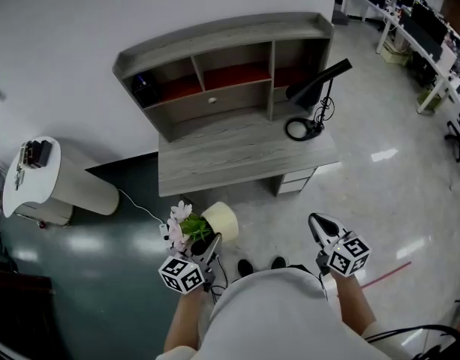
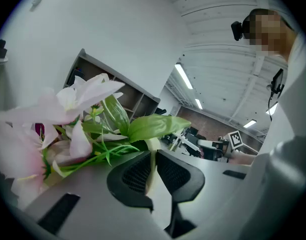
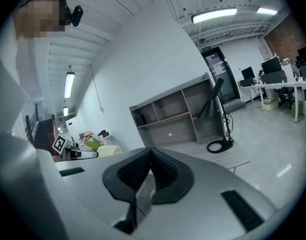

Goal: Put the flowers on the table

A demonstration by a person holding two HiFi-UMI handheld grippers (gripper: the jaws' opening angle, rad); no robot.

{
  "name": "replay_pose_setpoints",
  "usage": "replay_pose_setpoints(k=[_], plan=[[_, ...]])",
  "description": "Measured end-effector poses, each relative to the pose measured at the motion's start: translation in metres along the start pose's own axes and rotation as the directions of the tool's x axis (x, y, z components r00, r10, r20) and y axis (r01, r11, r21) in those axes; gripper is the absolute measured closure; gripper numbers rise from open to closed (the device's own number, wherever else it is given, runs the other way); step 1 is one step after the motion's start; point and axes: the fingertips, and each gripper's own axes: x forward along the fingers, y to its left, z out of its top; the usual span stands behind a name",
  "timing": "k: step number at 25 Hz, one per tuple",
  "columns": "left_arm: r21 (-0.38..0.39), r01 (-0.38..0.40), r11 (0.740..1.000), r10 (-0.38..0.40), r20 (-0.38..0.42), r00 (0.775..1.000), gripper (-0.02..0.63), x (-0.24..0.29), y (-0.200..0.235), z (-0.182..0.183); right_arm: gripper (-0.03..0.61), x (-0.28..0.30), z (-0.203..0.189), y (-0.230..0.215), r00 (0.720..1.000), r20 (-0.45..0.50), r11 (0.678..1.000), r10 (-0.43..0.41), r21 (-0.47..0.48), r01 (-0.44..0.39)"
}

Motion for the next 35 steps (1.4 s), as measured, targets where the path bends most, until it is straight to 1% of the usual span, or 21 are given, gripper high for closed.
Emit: replay_pose_setpoints(k=[8,18,27,35], plan=[[-0.014,-0.015,1.0,0.015,0.011,1.0,0.563,0.003,-0.005,0.0,0.56,-0.004,0.0,-0.004,1.0,-0.011,1.0,0.021,-0.002,-0.021],[-0.018,-0.038,0.999,0.038,0.019,0.999,0.563,0.018,-0.021,-0.008,0.56,-0.015,0.003,-0.025,0.998,-0.024,0.999,0.052,-0.004,-0.052],[-0.015,-0.08,0.997,0.08,0.026,0.996,0.563,0.034,-0.033,-0.01,0.558,-0.026,0.003,-0.05,0.997,-0.032,0.997,0.076,0.005,-0.075],[-0.03,-0.1,0.995,0.101,0.032,0.994,0.563,0.043,-0.024,-0.009,0.558,-0.017,0.003,-0.066,0.997,-0.038,0.997,0.07,0.022,-0.07]])
